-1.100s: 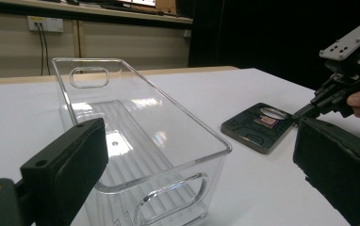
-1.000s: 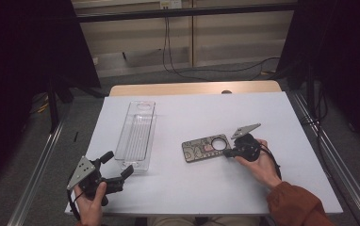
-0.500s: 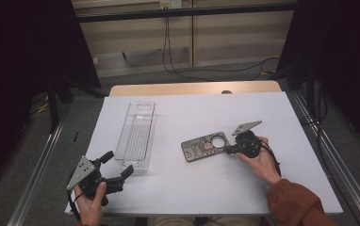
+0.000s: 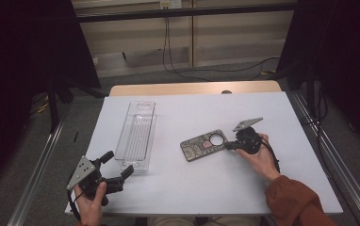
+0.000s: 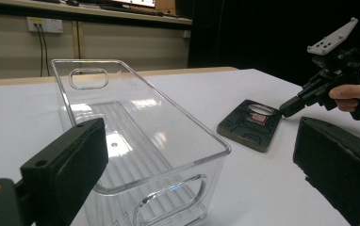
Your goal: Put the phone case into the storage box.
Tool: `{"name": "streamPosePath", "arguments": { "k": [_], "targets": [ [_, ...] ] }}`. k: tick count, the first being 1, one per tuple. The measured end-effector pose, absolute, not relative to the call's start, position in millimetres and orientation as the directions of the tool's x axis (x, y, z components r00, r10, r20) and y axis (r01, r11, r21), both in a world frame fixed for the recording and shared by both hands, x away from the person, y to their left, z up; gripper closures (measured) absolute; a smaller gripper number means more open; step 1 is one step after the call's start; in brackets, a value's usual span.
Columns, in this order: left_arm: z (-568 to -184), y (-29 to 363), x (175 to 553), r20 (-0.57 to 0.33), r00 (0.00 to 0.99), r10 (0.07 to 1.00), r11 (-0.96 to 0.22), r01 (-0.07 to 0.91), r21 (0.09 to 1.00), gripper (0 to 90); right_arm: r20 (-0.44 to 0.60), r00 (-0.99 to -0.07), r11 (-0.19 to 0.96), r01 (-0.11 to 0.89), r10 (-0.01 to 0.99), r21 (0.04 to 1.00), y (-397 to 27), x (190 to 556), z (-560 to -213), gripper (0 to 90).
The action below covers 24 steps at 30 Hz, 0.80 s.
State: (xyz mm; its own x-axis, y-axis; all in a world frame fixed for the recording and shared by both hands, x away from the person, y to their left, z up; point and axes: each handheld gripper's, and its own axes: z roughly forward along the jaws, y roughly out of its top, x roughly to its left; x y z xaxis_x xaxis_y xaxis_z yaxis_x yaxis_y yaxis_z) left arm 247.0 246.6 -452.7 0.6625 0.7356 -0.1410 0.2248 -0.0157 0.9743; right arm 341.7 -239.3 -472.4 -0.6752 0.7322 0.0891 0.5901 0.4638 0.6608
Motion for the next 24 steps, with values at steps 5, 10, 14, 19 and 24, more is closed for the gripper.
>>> {"name": "streamPosePath", "arguments": {
  "k": [5, 10, 14, 19, 24],
  "targets": [
    [-453, 247, 247, -0.144, 0.656, 0.741, -0.011, 0.226, 0.974, 3.9, 0.085, -0.684, 0.467, 0.578, 0.724, 0.67, -240, 343, -473, 90.0],
    [-453, 246, 246, -0.15, 0.654, 0.741, -0.006, 0.23, 0.973, 3.9, 0.063, -0.674, 0.47, 0.576, 0.736, 0.67, -242, 347, -472, 90.0],
    [-453, 248, 247, -0.14, 0.664, 0.734, -0.016, 0.224, 0.975, 3.9, 0.065, -0.676, 0.471, 0.576, 0.734, 0.668, -243, 351, -470, 90.0],
    [-453, 247, 247, -0.141, 0.663, 0.735, -0.015, 0.224, 0.974, 3.9, 0.074, -0.658, 0.449, 0.587, 0.749, 0.673, -244, 354, -471, 90.0],
    [-453, 246, 247, -0.143, 0.664, 0.734, -0.017, 0.228, 0.974, 3.9, 0.079, -0.665, 0.441, 0.575, 0.743, 0.69, -244, 358, -473, 90.0]
  ]
}}
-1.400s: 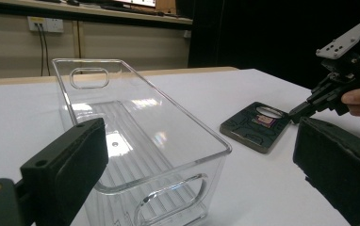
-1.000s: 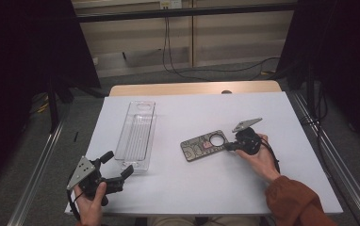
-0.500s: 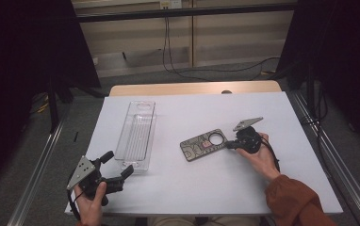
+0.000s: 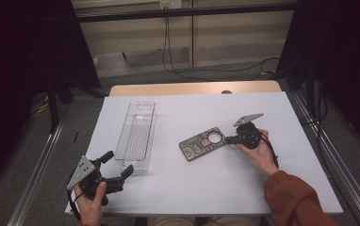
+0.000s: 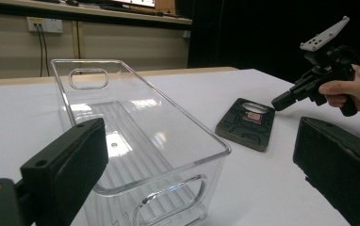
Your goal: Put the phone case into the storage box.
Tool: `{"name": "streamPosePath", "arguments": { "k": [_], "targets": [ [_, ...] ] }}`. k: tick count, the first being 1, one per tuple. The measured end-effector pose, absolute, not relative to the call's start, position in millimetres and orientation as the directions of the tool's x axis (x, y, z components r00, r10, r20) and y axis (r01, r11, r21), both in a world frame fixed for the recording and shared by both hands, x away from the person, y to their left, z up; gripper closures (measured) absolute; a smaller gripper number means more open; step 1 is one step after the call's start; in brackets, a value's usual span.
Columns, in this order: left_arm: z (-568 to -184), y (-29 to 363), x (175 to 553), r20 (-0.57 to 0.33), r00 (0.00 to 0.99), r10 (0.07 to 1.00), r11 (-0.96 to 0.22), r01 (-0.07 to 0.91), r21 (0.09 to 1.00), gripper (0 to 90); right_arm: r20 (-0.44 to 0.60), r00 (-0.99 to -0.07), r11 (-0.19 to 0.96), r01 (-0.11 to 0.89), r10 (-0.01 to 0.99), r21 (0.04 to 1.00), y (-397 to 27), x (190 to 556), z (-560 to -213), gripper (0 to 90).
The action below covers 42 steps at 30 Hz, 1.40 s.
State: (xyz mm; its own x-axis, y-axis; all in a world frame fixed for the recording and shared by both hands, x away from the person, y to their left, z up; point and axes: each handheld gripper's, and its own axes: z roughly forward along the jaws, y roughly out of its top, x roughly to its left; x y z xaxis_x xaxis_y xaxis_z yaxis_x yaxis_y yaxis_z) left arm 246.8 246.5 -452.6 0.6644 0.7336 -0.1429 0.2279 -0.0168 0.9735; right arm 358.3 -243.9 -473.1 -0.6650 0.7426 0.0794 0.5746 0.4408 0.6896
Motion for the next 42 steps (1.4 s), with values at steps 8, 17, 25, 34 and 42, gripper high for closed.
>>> {"name": "streamPosePath", "arguments": {
  "k": [8, 17, 25, 34, 42],
  "targets": [
    [-453, 246, 247, -0.151, 0.66, 0.736, -0.003, 0.226, 0.974, 3.9, 0.079, -0.65, 0.438, 0.591, 0.755, 0.677, -241, 365, -472, 90.0],
    [-453, 247, 247, -0.15, 0.661, 0.735, -0.003, 0.225, 0.974, 3.9, 0.079, -0.638, 0.429, 0.599, 0.766, 0.676, -237, 374, -472, 90.0],
    [-453, 248, 247, -0.143, 0.663, 0.735, -0.013, 0.225, 0.974, 4.0, 0.092, -0.635, 0.416, 0.601, 0.767, 0.683, -234, 381, -473, 90.0],
    [-453, 248, 247, -0.14, 0.663, 0.736, -0.015, 0.223, 0.975, 3.9, 0.075, -0.638, 0.425, 0.592, 0.766, 0.685, -229, 389, -473, 90.0],
    [-453, 248, 247, -0.147, 0.66, 0.737, -0.008, 0.225, 0.974, 3.9, 0.079, -0.635, 0.42, 0.593, 0.768, 0.687, -227, 393, -474, 90.0]
  ]
}}
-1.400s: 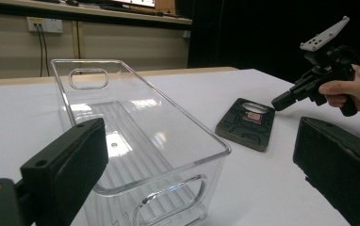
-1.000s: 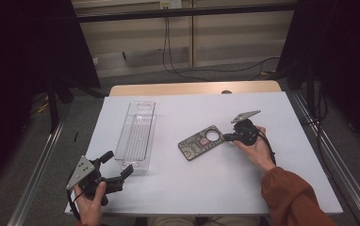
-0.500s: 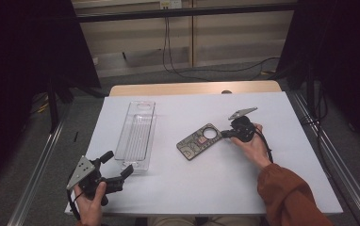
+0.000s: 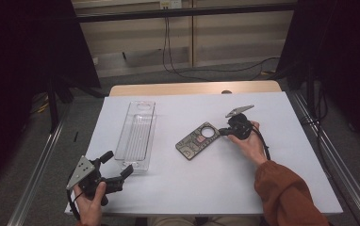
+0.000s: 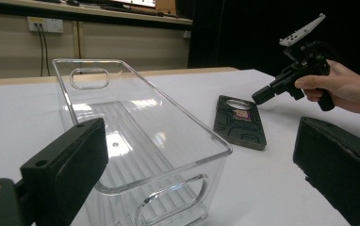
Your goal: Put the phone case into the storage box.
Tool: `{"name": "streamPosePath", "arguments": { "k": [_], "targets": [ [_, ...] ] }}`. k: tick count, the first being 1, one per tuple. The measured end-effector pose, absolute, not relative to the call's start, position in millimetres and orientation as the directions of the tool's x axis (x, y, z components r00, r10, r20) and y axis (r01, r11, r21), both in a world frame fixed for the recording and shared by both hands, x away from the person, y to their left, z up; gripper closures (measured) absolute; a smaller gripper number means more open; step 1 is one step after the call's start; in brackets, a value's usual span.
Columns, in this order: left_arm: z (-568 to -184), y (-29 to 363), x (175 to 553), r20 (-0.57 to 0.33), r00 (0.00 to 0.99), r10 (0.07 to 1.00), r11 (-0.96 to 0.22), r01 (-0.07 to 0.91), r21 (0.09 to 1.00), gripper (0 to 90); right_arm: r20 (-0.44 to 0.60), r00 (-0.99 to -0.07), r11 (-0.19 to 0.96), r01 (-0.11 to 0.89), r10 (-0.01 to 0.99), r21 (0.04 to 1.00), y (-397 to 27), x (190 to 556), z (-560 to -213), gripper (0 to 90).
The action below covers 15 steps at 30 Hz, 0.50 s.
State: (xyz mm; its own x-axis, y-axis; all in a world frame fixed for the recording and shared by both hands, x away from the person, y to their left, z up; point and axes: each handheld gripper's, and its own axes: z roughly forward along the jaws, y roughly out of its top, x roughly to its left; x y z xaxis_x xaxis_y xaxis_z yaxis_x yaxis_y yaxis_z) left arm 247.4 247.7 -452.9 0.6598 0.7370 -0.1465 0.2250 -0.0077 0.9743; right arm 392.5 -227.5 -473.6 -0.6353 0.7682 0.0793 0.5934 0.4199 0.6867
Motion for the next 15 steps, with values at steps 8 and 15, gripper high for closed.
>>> {"name": "streamPosePath", "arguments": {
  "k": [8, 15],
  "targets": [
    [-453, 248, 247, -0.147, 0.662, 0.735, -0.011, 0.228, 0.974, 3.9, 0.115, -0.643, 0.387, 0.584, 0.757, 0.713, -225, 384, -465, 90.0],
    [-453, 248, 247, -0.141, 0.664, 0.734, -0.015, 0.224, 0.974, 3.9, 0.152, -0.738, 0.433, 0.536, 0.657, 0.725, -185, 380, -453, 90.0]
  ]
}}
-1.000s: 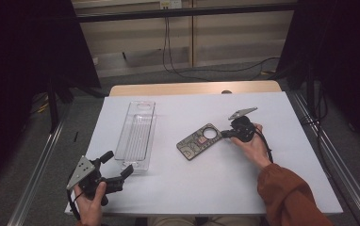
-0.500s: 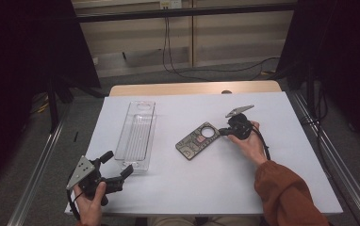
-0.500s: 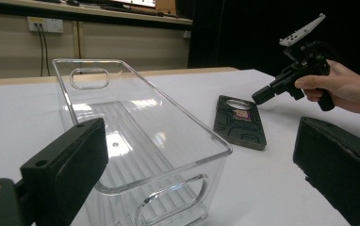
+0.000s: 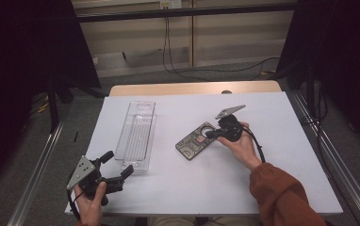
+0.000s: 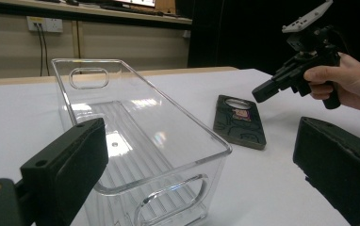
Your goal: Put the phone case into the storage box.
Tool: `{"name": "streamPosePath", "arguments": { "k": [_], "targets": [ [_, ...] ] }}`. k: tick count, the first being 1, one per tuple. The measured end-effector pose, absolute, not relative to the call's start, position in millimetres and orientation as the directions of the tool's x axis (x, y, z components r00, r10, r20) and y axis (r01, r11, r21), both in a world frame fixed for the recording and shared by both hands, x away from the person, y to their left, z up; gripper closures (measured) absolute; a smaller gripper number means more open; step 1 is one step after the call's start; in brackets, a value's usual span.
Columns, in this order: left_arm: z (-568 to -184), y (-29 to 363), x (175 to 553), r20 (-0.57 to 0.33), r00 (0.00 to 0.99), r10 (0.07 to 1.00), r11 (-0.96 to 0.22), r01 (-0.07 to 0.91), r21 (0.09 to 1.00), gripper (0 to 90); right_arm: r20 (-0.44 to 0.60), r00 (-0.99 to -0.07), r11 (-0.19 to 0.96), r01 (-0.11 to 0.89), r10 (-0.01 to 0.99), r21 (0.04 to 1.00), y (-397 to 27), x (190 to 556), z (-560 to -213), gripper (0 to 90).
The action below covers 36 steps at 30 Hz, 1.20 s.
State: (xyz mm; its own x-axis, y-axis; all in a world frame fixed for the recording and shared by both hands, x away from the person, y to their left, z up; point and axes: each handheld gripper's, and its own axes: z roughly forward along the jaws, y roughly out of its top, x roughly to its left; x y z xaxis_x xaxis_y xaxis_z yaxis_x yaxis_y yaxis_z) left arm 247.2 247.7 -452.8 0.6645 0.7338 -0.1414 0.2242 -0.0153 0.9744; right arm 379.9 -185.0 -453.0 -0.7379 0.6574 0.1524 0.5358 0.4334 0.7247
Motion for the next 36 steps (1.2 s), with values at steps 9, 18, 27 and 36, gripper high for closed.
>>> {"name": "streamPosePath", "arguments": {
  "k": [9, 18, 27, 36],
  "targets": [
    [-453, 250, 247, -0.148, 0.656, 0.741, -0.004, 0.225, 0.974, 3.9, 0.219, -0.771, 0.439, 0.544, 0.598, 0.715, -146, 389, -452, 90.0],
    [-453, 249, 247, -0.146, 0.656, 0.741, -0.011, 0.229, 0.973, 3.9, 0.225, -0.787, 0.471, 0.542, 0.574, 0.695, -110, 395, -462, 90.0],
    [-453, 248, 246, -0.15, 0.655, 0.741, -0.008, 0.232, 0.973, 3.9, 0.209, -0.796, 0.517, 0.543, 0.568, 0.662, -82, 407, -468, 90.0],
    [-453, 249, 247, -0.149, 0.662, 0.735, -0.005, 0.226, 0.974, 3.9, 0.207, -0.792, 0.528, 0.552, 0.575, 0.645, -74, 408, -475, 90.0]
  ]
}}
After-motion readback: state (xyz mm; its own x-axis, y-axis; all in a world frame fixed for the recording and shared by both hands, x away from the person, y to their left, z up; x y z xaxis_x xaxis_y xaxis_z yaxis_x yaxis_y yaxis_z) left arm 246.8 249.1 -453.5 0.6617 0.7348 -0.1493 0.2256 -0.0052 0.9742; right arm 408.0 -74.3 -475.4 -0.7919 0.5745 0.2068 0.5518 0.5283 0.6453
